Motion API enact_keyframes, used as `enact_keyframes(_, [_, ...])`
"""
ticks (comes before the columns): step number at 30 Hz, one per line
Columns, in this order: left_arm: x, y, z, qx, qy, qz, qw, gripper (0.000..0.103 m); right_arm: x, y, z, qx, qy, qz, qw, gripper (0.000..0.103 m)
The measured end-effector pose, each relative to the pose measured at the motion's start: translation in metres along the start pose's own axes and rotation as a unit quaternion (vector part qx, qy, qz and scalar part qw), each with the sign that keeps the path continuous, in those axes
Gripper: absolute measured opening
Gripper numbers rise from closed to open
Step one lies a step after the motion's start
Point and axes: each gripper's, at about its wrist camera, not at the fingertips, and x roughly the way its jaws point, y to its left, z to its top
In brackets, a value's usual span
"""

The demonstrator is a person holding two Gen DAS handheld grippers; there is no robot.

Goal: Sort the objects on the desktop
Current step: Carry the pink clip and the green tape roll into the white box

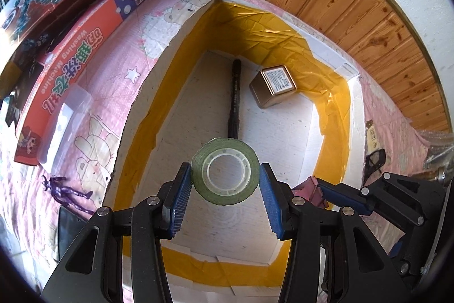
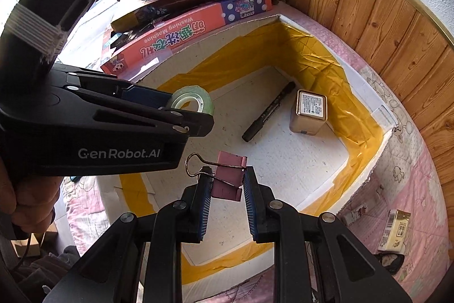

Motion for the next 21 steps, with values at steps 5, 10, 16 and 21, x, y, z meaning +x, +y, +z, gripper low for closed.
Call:
enact_keyframes(5, [0.012,0.000,0.008,0.000,0.014,0.004,0.9999,0.049,0.014,0.000,0.007,-0.013,0.019,-0.005,1.000,0.024])
enact_keyframes(10, [0.024,-0.001,0.016,0.004,0.028,0.008,0.9996,0.050,0.027,-0.004,0.012,-0.014,0.042,-0.008,0.999,0.024])
enact_keyframes(16, [0.039,-0.003,0.028,0.010,0.041,0.018,0.9989,0.050,0.042,-0.014,0.020,-0.004,0.070,-0.009,0.998,0.024])
enact_keyframes(21, [0.054,-0.003,0.033,0.014,0.054,0.030,0.9980,0.050,0.058,-0.021,0.023,0.003,0.100,-0.004,0.995,0.024])
